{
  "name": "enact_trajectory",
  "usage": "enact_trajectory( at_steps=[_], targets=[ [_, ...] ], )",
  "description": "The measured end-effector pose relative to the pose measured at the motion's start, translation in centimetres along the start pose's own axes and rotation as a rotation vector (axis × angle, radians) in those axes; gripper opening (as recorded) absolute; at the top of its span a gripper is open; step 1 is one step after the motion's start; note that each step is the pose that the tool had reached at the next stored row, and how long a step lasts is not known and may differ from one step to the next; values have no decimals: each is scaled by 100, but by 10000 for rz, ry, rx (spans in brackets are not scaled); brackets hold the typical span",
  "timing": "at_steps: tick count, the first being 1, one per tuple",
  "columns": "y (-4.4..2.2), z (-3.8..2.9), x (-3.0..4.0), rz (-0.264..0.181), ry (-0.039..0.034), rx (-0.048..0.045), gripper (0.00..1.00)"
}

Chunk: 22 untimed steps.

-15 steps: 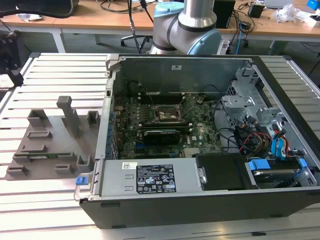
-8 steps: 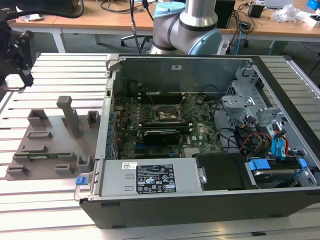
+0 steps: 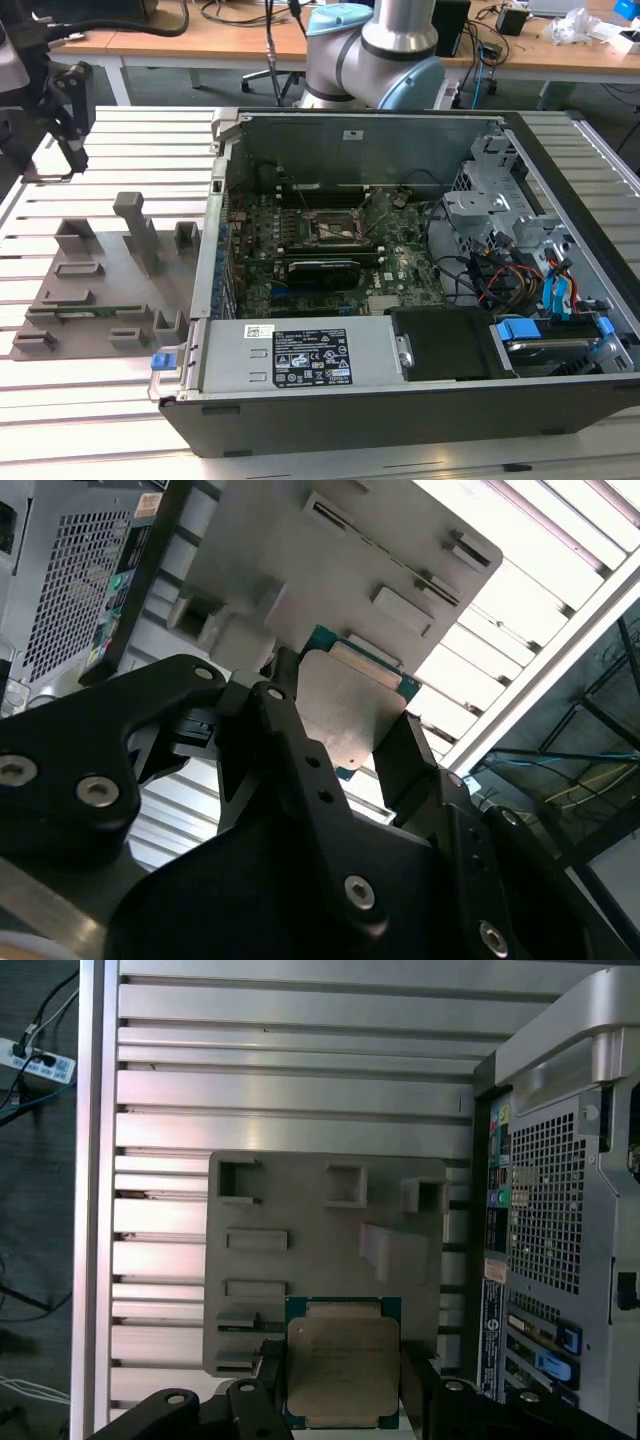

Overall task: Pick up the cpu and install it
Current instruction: 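Pick up the cpu and move it towards the insertion slot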

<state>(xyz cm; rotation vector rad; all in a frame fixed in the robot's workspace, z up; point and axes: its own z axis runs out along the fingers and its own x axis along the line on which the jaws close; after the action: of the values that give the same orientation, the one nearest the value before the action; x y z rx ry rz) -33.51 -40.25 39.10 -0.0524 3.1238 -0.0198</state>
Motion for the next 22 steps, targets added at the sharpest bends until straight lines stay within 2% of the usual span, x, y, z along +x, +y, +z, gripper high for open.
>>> enact_trajectory(
  at_steps=[3,6,8,14,22],
  targets=[
    [-3,1,-78,0,1,1,55],
    [-8,7,-241,0,4,0,55],
    [-10,9,-313,0,5,0,55],
    [-15,13,-442,0,7,0,55],
    [-22,20,-655,0,8,0,55]
  ],
)
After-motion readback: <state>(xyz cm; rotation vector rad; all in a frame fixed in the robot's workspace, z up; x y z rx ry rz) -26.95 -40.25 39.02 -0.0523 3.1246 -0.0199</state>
